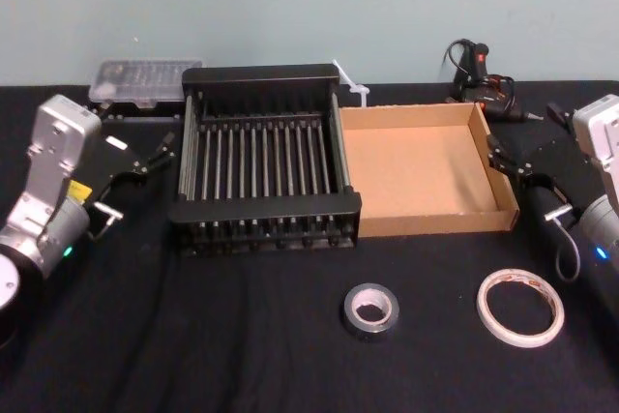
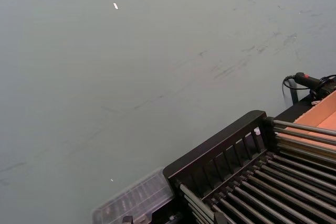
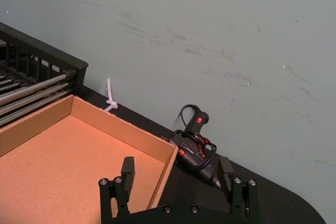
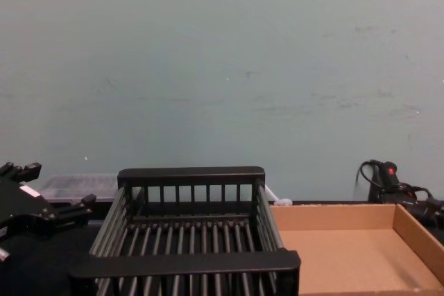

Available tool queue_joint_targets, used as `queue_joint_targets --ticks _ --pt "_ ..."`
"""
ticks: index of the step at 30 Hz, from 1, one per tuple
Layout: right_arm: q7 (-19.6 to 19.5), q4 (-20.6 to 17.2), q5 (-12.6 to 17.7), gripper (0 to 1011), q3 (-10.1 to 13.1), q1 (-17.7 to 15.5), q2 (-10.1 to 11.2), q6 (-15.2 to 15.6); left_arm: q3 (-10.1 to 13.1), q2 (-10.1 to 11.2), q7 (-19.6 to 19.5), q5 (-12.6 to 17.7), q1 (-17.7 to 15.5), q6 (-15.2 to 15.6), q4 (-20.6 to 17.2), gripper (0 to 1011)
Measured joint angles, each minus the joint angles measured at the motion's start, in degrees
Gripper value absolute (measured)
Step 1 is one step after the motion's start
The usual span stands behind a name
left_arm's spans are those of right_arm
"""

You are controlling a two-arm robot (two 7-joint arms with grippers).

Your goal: Pick up the white tape and place it into the black box , Pick up the silver tape and place it into the brown box.

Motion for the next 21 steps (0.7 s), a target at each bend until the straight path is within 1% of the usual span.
queue_joint_targets --ticks 21 --pt "0.0 0.0 0.0 1003 0.0 0.0 0.0 0.0 0.0 0.0 0.0 0.0 0.0 0.0 0.0 1001"
